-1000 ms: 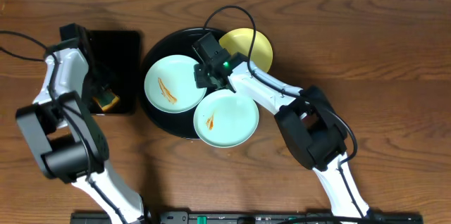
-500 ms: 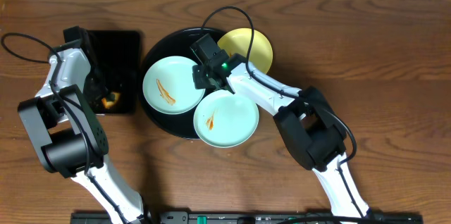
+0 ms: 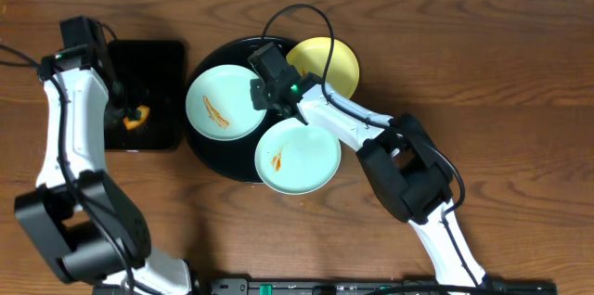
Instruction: Clean dirty plates on tray and stack at the side
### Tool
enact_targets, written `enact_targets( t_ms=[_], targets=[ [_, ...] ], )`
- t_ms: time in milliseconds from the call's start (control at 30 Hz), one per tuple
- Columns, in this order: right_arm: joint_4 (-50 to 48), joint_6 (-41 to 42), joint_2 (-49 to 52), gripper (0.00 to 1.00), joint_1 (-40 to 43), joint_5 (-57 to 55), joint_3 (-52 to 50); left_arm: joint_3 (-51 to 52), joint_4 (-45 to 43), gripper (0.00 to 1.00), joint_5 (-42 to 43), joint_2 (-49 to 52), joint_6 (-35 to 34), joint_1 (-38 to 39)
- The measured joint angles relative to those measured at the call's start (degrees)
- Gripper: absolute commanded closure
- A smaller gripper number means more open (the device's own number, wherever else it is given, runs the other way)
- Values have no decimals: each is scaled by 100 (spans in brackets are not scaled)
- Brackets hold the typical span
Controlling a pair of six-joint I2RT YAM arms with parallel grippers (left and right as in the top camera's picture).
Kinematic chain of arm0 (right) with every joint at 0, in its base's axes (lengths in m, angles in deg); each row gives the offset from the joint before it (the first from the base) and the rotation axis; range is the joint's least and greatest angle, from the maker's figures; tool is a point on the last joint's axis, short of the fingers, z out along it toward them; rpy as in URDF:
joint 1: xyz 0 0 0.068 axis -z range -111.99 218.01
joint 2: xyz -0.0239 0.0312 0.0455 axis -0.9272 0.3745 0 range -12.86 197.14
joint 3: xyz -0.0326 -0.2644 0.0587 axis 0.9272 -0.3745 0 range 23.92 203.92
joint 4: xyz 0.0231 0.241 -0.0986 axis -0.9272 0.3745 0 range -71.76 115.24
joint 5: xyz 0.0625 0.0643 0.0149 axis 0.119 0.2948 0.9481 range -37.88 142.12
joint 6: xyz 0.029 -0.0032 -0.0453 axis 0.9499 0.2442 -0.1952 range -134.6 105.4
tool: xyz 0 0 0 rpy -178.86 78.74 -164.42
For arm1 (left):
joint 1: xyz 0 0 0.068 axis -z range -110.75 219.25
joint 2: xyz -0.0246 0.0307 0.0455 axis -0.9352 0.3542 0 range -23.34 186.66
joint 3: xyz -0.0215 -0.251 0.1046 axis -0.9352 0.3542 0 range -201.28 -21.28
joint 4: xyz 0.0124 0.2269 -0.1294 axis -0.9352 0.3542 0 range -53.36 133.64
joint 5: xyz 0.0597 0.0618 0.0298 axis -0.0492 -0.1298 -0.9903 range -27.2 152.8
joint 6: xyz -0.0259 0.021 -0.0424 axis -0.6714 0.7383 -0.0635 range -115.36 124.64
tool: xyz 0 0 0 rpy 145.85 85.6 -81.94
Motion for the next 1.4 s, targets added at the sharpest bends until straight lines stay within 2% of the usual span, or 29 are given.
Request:
enact_targets(
  t_ms=[233, 500, 833, 1400],
  targets=[
    [74, 122, 0, 99, 26, -214, 0, 4, -85, 92, 376, 83, 0, 638],
    [114, 184, 0, 99, 31, -221, 0, 116, -752, 93, 629, 549, -13, 1451],
    [164, 201, 0, 99, 31, -201, 0, 131, -1401, 92, 831, 1764, -457, 1561],
    [177, 199, 0, 99, 81, -177, 0, 46, -682, 93, 1486, 1847, -197, 2000]
  ],
)
